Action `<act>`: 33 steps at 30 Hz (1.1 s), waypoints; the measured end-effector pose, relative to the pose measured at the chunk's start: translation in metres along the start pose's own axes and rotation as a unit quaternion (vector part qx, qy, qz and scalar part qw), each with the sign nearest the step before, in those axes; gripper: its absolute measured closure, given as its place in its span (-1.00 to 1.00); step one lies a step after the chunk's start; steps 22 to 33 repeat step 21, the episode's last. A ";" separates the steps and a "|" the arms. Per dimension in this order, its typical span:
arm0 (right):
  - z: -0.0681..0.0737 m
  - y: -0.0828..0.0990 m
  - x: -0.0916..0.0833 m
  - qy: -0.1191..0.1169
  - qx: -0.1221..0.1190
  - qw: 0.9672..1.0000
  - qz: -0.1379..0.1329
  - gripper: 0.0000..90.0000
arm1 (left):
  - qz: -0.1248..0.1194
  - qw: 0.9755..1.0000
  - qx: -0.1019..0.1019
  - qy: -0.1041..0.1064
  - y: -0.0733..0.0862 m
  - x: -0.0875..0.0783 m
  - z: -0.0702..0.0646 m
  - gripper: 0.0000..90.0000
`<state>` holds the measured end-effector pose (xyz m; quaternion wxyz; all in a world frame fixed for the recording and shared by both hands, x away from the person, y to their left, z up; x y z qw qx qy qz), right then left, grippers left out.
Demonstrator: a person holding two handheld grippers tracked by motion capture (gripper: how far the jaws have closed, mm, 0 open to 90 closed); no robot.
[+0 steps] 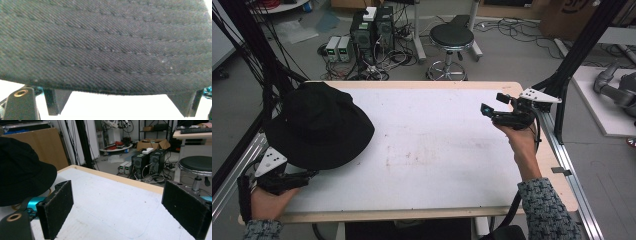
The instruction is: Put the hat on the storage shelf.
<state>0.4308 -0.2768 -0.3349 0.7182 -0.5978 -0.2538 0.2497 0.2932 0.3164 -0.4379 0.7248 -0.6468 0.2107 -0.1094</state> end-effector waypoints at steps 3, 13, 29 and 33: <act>0.000 0.001 -0.002 0.001 0.003 1.000 -0.006 -0.77 | -0.001 1.000 0.001 0.000 0.000 -0.001 0.000 -0.64; 0.000 0.007 -0.005 0.003 0.010 1.000 -0.006 -0.77 | 0.000 1.000 0.000 0.001 -0.001 0.001 -0.001 -0.64; -0.001 0.007 -0.009 0.004 0.011 1.000 -0.011 -0.77 | 0.001 1.000 -0.001 -0.003 0.001 -0.002 0.000 -0.64; -0.001 0.007 -0.009 0.004 0.011 1.000 -0.011 -0.77 | 0.001 1.000 -0.001 -0.003 0.001 -0.002 0.000 -0.64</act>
Point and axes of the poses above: each handheld gripper's, and its own axes: x roughly forward along the jaws, y roughly out of its underside, z roughly to its left, the point moved 5 cm from there along x, roughly forward along the jaws, and after that the axes turned 15 degrees about -z, right-handed, at the moved point
